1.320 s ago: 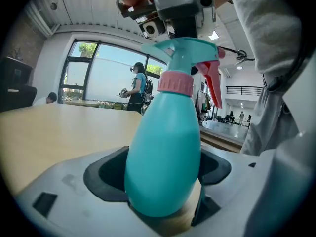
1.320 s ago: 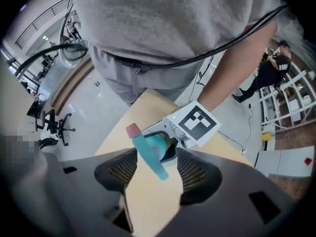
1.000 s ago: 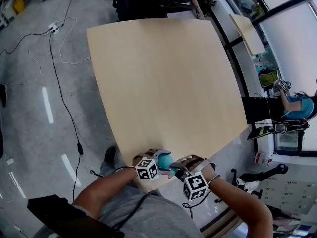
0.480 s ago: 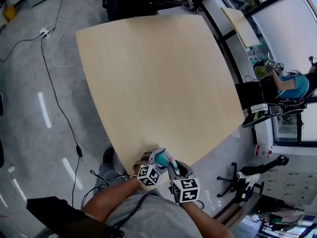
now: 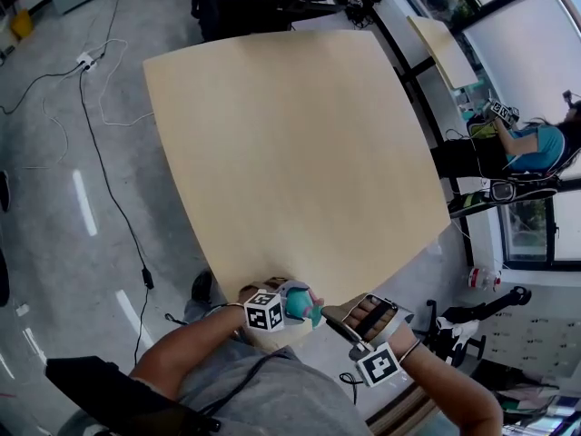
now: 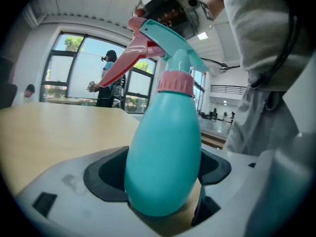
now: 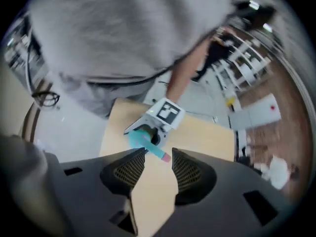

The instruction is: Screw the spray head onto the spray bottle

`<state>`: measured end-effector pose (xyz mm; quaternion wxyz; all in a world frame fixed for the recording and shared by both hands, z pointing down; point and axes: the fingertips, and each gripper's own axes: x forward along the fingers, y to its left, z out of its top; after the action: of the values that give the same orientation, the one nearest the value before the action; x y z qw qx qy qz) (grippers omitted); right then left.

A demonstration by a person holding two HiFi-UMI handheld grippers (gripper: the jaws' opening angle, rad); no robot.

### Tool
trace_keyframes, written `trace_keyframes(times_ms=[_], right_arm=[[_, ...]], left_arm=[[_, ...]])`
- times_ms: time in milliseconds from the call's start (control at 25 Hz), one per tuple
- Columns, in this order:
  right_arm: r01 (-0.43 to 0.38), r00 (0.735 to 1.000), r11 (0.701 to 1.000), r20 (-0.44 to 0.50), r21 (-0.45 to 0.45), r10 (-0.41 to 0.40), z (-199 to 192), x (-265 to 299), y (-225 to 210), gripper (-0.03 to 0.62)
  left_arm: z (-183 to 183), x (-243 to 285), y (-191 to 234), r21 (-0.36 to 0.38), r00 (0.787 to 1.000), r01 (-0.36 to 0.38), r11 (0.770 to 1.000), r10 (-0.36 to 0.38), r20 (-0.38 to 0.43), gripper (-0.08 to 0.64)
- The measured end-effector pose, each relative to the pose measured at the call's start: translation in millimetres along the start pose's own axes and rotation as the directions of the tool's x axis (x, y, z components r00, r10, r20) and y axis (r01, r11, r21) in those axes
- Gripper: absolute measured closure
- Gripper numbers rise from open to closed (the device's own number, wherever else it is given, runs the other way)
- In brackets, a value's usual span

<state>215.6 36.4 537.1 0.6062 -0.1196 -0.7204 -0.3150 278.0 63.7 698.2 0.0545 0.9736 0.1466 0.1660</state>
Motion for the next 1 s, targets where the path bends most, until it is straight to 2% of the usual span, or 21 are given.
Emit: trace_keyframes(times_ms=[40,80,120,200,360,400,440,520,560,640,680,840,1000], right_arm=[[-0.032,0.999,0.991,0.011,-0.13,0.034,5.3,3.4,9.8,0.439],[-0.066,0.997,0.977,0.027,-0.202,0.073,11.0,7.5,18.8,0.431],[-0.104,0.992,0.966,0.04,-0.235,0.117,16.5,12.3,27.6,0.418],[-0.194,0.977,0.951,0.038,-0.24,0.209,21.4,25.4,43.8,0.407],[-0.266,0.964,0.9,-0.097,-0.345,0.248,4.2,53.0,42.9,0.408],[-0.26,0.966,0.905,-0.105,-0.336,0.238,4.4,57.5,38.6,0.406],[-0.231,0.973,0.925,-0.093,-0.301,0.212,8.0,61.3,31.6,0.407],[-0.14,0.99,0.976,-0.049,-0.164,0.133,20.8,66.3,14.9,0.408],[-0.14,0.989,0.984,-0.058,-0.11,0.135,22.0,66.0,14.4,0.41],[-0.231,0.967,0.971,-0.127,-0.059,0.222,11.1,61.7,27.5,0.411],[-0.249,0.959,0.968,-0.142,-0.024,0.244,7.7,60.4,30.1,0.411],[-0.249,0.954,0.957,-0.135,0.149,0.269,7.9,59.5,26.5,0.41],[-0.249,0.951,0.948,-0.137,0.2,0.279,5.9,61.5,25.2,0.411]], left_arm=[[-0.5,-0.4,-3.2,0.006,0.999,0.042,0.999,-0.042,-0.011,0.175],[-0.4,-0.6,-4.7,0.005,0.997,0.069,0.998,-0.069,-0.019,0.175],[0.1,-0.6,-5.2,0.002,0.996,0.086,0.996,-0.085,-0.023,0.175],[0.2,-0.6,-5.5,0.0,0.995,0.099,0.995,-0.099,-0.027,0.175],[-0.6,-0.7,-6.5,0.014,0.996,0.092,0.996,-0.092,-0.024,0.175],[-0.4,-0.9,-7.3,0.016,0.996,0.087,0.996,-0.087,-0.022,0.175],[-0.5,-1.3,-8.0,0.019,0.997,0.081,0.997,-0.08,-0.018,0.175],[-1.5,-2.9,-8.9,0.026,0.998,0.064,0.998,-0.063,-0.01,0.175],[-1.6,-3.5,-9.2,0.031,0.999,0.054,0.998,-0.054,-0.005,0.175],[-0.6,-3.6,-9.2,0.04,0.999,0.036,0.999,-0.036,0.004,0.175],[-0.1,-3.7,-9.0,0.044,1.0,0.029,0.999,-0.029,0.006,0.175],[-1.2,-3.7,-8.2,0.056,1.0,0.006,0.998,-0.006,0.002,0.175],[-2.7,-2.7,-6.1,0.054,1.0,-0.007,0.999,0.007,0.0,0.175]])
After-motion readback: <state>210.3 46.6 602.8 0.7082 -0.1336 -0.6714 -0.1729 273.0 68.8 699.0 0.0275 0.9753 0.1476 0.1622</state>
